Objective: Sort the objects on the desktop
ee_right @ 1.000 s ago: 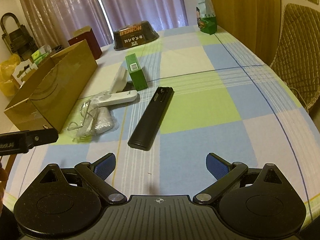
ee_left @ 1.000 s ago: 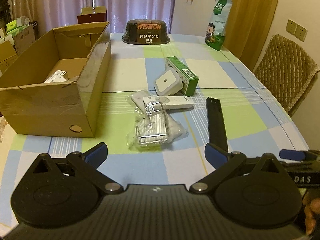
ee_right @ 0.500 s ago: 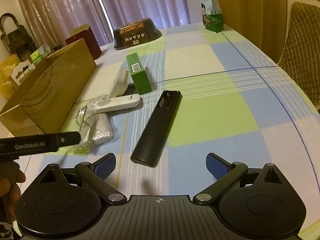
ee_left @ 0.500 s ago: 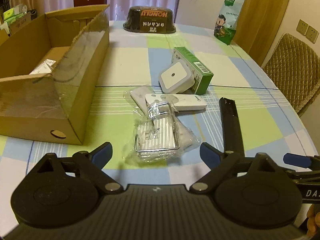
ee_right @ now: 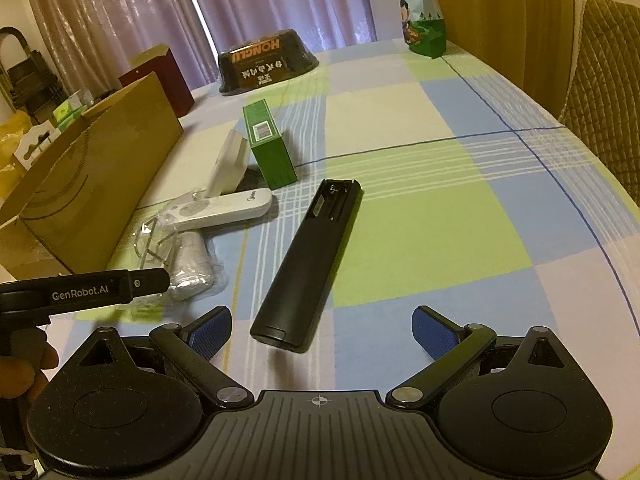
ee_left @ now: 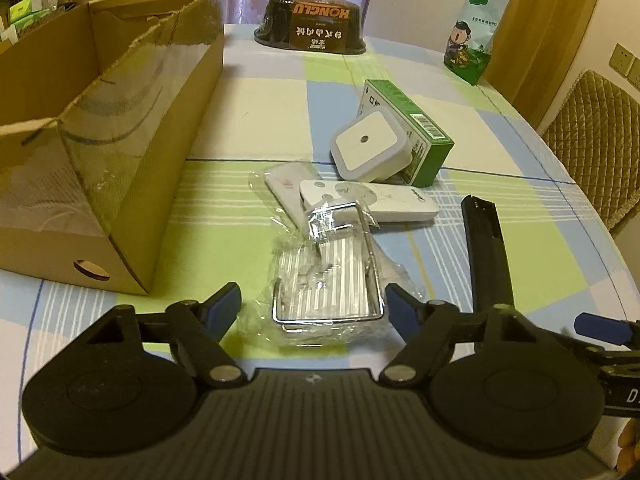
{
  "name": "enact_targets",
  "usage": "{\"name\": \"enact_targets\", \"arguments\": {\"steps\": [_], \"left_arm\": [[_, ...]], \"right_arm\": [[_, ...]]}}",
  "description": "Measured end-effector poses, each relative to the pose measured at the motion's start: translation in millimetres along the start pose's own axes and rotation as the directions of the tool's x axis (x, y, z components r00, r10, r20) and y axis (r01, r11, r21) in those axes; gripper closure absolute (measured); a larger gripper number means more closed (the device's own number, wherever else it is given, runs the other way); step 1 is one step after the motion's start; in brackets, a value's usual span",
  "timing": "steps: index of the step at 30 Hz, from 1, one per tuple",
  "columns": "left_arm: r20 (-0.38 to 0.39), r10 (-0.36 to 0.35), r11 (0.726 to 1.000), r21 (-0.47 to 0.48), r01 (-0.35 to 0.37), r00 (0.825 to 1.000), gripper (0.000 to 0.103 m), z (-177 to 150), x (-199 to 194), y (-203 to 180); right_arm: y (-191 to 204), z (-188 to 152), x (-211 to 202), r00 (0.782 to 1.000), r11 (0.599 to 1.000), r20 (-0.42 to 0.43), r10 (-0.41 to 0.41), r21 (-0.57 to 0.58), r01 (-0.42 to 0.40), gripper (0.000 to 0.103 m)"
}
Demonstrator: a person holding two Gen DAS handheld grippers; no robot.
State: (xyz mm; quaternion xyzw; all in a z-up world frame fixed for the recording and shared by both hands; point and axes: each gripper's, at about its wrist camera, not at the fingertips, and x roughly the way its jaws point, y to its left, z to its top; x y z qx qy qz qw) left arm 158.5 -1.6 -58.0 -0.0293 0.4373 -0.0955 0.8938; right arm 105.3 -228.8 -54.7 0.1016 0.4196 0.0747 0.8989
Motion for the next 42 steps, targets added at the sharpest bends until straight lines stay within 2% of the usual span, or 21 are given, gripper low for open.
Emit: {"name": "enact_targets", "arguments": {"steps": [2, 3, 6, 14, 18, 19, 20, 24, 25, 26, 27, 29, 33, 35, 38, 41, 42], "left_arm": [[0.001, -0.004, 1.0, 0.002, 0.004, 1.0, 0.038, 0, 1, 0], [0.002, -0.007, 1.0, 0.006, 0.007, 1.0, 0.045, 0, 0, -1], [0.007, -0.017, 0.999, 0.027, 0.017, 1.0, 0.054, 0, -2, -2], [0.024, -0.016, 0.999, 0.051, 0.015, 1.0, 0.054, -10, -22, 4], [0.02, -0.015, 1.0, 0.024, 0.015, 1.0, 0.054, -17, -29, 11], [0.02, -0.016, 1.0, 0.019, 0.015, 1.0, 0.054, -18, -31, 12], [0.019, -0.016, 1.0, 0.014, 0.016, 1.0, 0.054, -19, -32, 13], [0.023, -0.022, 1.0, 0.009, 0.022, 0.999, 0.054, -21, -37, 14], [0.025, -0.023, 1.0, 0.01, 0.023, 0.999, 0.054, -21, -38, 14], [0.028, -0.024, 1.0, 0.01, 0.023, 0.999, 0.054, -21, -39, 14], [0.03, -0.024, 1.0, 0.012, 0.024, 0.999, 0.054, -21, -40, 14], [0.032, -0.026, 0.999, 0.022, 0.026, 0.999, 0.054, -22, -42, 12], [0.033, -0.031, 0.998, 0.061, 0.029, 0.999, 0.054, -28, -49, 6], [0.029, -0.032, 0.997, 0.071, 0.03, 0.999, 0.054, -33, -53, 4], [0.022, -0.032, 0.996, 0.087, 0.03, 0.999, 0.054, -42, -59, 0], [0.01, -0.028, 0.996, 0.088, 0.027, 1.0, 0.054, -51, -62, 0], [0.007, -0.026, 0.996, 0.088, 0.025, 1.0, 0.054, -53, -63, -1]], "right_arm": [[0, 0, 2, 1.0, 1.0, -0.001, -0.002, 0.001, 0.002, 0.004], [0, 1, 2, 1.0, 1.0, -0.001, -0.003, 0.001, 0.003, 0.004], [1, 2, 5, 1.0, 1.0, 0.0, -0.003, -0.001, 0.003, 0.004], [15, 14, 26, 1.0, 0.999, 0.013, -0.005, -0.039, 0.006, 0.004], [25, 24, 46, 0.999, 0.997, 0.007, -0.045, -0.061, 0.046, 0.006], [27, 25, 50, 0.998, 0.996, 0.005, -0.055, -0.069, 0.055, 0.013], [30, 27, 55, 0.998, 0.995, -0.005, -0.061, -0.08, 0.06, 0.027], [37, 28, 66, 0.995, 0.987, -0.012, -0.097, -0.131, 0.094, 0.032], [37, 27, 66, 0.995, 0.985, -0.011, -0.103, -0.142, 0.1, 0.037], [38, 26, 65, 0.993, 0.98, -0.007, -0.114, -0.163, 0.111, 0.051], [37, 25, 63, 0.993, 0.977, -0.007, -0.117, -0.181, 0.114, 0.059], [34, 22, 58, 0.995, 0.973, -0.021, -0.102, -0.209, 0.096, 0.065], [28, 9, 38, 0.995, 0.961, -0.09, -0.038, -0.277, 0.012, 0.065], [28, -5, 25, 0.993, 0.948, -0.116, -0.03, -0.317, -0.009, 0.065], [24, -24, 10, 0.994, 0.943, -0.108, -0.03, -0.333, -0.008, 0.065], [24, -34, 3, 0.994, 0.946, -0.105, -0.028, -0.325, -0.008, 0.042], [25, -36, 3, 0.994, 0.944, -0.106, -0.027, -0.328, -0.009, 0.041]]}}
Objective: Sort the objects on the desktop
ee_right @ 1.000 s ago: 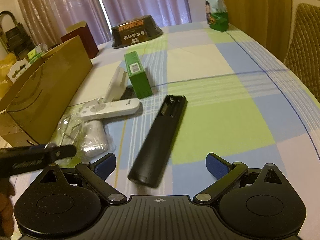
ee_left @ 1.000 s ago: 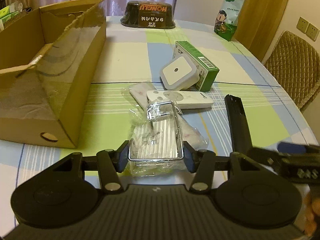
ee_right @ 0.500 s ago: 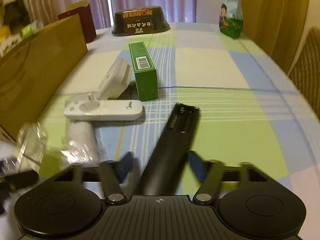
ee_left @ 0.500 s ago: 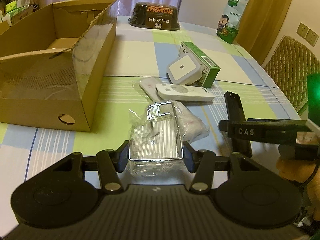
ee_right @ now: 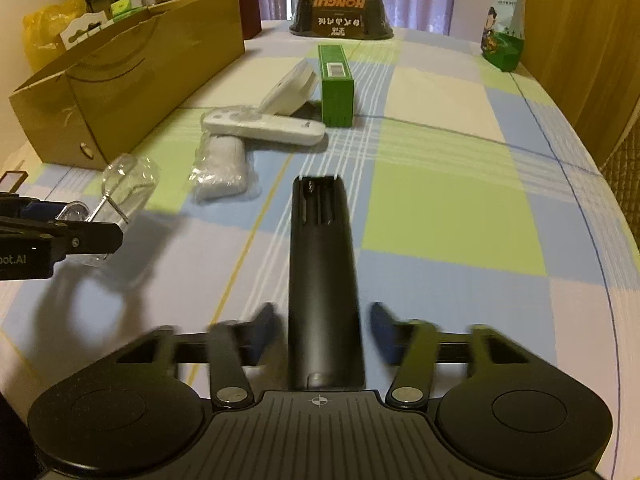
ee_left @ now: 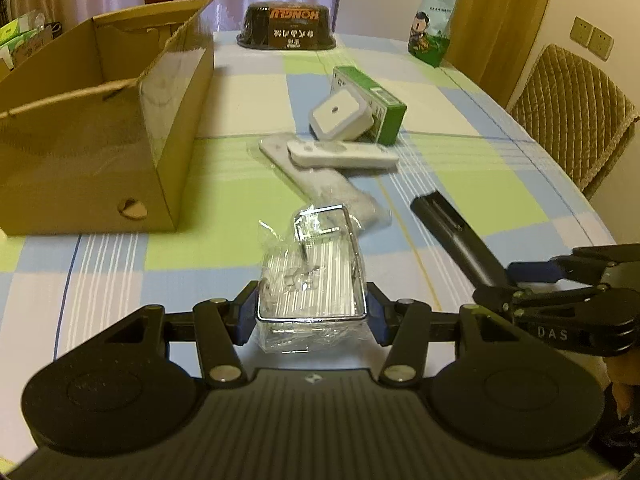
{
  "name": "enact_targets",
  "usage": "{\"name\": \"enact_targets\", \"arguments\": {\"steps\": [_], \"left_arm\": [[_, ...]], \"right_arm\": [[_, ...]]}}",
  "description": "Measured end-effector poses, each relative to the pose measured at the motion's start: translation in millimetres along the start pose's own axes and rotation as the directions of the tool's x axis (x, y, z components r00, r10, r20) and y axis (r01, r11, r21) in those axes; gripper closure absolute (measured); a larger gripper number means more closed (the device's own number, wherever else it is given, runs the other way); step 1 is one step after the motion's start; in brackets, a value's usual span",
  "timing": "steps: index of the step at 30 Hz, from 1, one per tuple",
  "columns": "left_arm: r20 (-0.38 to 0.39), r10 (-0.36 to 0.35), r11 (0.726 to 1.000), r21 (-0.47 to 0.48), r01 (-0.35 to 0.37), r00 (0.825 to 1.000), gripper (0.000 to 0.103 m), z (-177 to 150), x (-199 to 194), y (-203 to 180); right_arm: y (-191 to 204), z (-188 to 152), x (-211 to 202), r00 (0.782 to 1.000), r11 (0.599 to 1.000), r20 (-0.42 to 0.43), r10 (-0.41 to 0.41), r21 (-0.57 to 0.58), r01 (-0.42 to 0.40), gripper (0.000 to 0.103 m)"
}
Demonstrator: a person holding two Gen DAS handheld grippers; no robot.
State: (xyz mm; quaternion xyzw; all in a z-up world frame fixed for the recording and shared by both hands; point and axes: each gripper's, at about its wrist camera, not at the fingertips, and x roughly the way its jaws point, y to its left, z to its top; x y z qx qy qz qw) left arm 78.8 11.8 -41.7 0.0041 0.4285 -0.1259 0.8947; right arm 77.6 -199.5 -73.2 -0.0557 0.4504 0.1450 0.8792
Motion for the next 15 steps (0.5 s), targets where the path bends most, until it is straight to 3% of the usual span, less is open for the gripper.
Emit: {"name": "enact_targets", "arguments": {"steps": [11, 13, 15], "left_arm": [[0.004, 0.004, 1.0, 0.021, -0.004, 1.0, 0.054, -3.7, 1.6, -1.3], [0.002, 0.002, 1.0, 0.025, -0.002, 1.0, 0.054, -4.7, 2.3, -2.0], [0.0, 0.0, 1.0, 0.027, 0.0, 1.0, 0.054, -5.8, 3.1, -2.6]], "right_arm": [[2.8, 2.6, 3.6, 1.0, 0.999, 0.026, -0.005, -0.049, 0.006, 0.043], [3.3, 2.3, 2.4, 1.0, 0.999, 0.024, -0.006, -0.053, 0.007, 0.049], [5.0, 1.6, 0.1, 1.0, 0.998, 0.023, 0.0, -0.067, 0.002, 0.063]]}}
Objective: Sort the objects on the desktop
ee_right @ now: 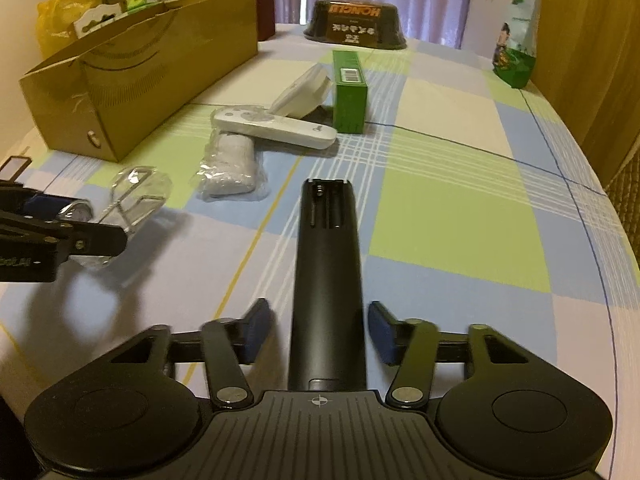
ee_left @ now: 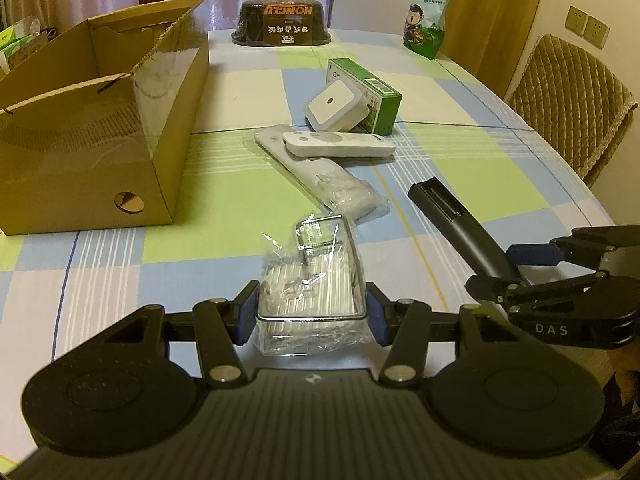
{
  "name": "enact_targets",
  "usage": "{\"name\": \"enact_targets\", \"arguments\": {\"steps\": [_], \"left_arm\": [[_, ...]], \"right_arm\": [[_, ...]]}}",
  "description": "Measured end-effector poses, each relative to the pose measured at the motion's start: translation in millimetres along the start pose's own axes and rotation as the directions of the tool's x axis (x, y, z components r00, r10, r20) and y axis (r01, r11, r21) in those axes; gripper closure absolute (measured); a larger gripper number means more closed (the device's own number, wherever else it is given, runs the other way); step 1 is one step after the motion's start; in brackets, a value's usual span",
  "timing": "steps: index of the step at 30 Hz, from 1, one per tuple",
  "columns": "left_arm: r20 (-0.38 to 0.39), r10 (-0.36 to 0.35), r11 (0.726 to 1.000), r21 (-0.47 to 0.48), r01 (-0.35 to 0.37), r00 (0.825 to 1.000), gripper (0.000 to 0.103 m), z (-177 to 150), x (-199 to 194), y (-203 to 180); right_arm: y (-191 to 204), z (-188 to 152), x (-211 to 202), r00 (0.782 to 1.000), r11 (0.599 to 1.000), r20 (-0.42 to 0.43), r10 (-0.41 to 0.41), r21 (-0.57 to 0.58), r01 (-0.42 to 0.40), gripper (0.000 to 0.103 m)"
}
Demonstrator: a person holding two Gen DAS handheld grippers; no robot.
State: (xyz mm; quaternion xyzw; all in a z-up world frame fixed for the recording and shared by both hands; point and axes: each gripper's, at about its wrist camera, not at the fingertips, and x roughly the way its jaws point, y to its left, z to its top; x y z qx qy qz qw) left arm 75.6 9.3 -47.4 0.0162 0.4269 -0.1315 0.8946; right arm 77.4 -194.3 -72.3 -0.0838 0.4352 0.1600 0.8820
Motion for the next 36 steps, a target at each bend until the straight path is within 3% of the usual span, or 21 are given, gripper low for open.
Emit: {"name": "enact_targets", "arguments": {"steps": [9, 29, 30, 31, 32, 36], "left_arm": [[0.003, -0.004, 1.0, 0.011, 0.004, 1.0, 0.054, 1, -3, -3], [0.04, -0.024, 0.999, 0.026, 0.023, 0.999, 0.054, 3, -25, -12], [0.042, -0.025, 0.999, 0.027, 0.024, 0.999, 0.054, 4, -26, -12], [0.045, -0.026, 0.999, 0.027, 0.025, 0.999, 0.054, 4, -26, -12], [0.047, -0.027, 0.999, 0.026, 0.026, 0.999, 0.054, 5, -27, -12], [0.051, -0.03, 0.999, 0.024, 0.029, 0.998, 0.054, 6, -28, -13]], "right_arm": [[-2, 1, -6, 1.0, 0.999, 0.001, 0.007, 0.035, -0.007, 0.065], [-4, 12, -50, 0.996, 0.995, 0.092, 0.005, 0.097, -0.014, 0.067], [-3, 13, -52, 0.995, 0.995, 0.096, 0.005, 0.095, -0.014, 0.069], [-3, 15, -53, 0.995, 0.996, 0.101, 0.005, 0.091, -0.015, 0.097], [-3, 17, -55, 0.994, 0.996, 0.106, 0.005, 0.087, -0.014, 0.103], [1, 22, -56, 0.994, 0.998, 0.106, -0.03, 0.063, 0.023, 0.103]]}}
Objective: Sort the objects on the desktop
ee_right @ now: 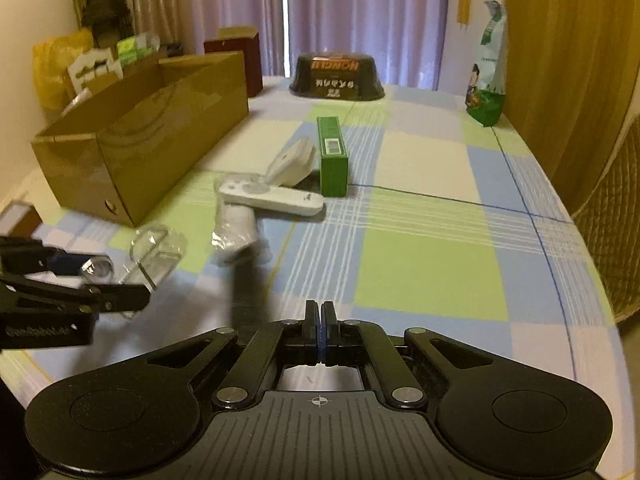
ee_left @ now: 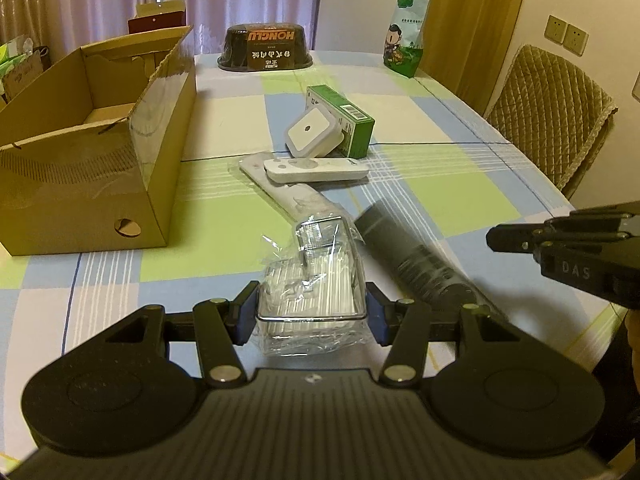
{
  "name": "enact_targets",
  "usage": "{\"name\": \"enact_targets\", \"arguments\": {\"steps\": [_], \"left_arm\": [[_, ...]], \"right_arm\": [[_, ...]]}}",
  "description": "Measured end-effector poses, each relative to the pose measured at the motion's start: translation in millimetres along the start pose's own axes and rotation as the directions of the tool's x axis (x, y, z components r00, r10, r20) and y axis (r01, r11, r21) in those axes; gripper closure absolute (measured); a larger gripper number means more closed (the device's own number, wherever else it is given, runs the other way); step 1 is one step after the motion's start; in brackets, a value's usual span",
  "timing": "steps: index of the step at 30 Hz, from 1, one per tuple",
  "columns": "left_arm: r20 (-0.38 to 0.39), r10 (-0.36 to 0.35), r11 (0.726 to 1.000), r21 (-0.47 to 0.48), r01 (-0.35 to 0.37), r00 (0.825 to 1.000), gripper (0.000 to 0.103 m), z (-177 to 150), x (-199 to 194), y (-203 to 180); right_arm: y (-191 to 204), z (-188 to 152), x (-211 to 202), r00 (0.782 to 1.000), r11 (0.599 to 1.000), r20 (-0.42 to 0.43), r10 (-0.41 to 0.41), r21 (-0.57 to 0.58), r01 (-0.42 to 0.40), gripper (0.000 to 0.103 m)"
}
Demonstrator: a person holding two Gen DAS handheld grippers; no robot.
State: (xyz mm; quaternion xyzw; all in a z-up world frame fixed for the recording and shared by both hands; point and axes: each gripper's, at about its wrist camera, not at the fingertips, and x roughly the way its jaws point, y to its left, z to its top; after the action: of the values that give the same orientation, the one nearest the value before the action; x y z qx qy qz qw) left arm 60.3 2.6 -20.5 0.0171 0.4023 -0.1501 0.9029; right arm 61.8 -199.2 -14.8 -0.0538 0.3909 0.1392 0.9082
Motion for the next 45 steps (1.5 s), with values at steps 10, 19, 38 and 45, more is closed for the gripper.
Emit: {"name": "enact_targets", "arguments": {"steps": [10, 19, 38, 45], "left_arm": [[-0.01, 0.016, 1.0, -0.021, -0.017, 1.0, 0.054, -3, -2, 10], [-0.016, 0.048, 0.997, -0.053, -0.049, 0.999, 0.054, -5, -4, 29], [-0.012, 0.068, 0.992, -0.106, -0.069, 0.998, 0.054, -4, -4, 47], [-0.015, 0.067, 0.992, -0.108, -0.068, 0.998, 0.054, -5, -2, 47]], "right_arm": [[12, -9, 18, 0.996, 0.996, -0.048, 0.081, -0.025, -0.082, 0.103], [37, -21, 19, 0.99, 0.984, -0.022, 0.141, -0.11, -0.142, 0.016], [65, -13, 82, 0.966, 0.945, -0.092, 0.241, -0.204, -0.256, 0.037], [65, -11, 81, 0.973, 0.949, -0.085, 0.216, -0.218, -0.23, 0.065]]}}
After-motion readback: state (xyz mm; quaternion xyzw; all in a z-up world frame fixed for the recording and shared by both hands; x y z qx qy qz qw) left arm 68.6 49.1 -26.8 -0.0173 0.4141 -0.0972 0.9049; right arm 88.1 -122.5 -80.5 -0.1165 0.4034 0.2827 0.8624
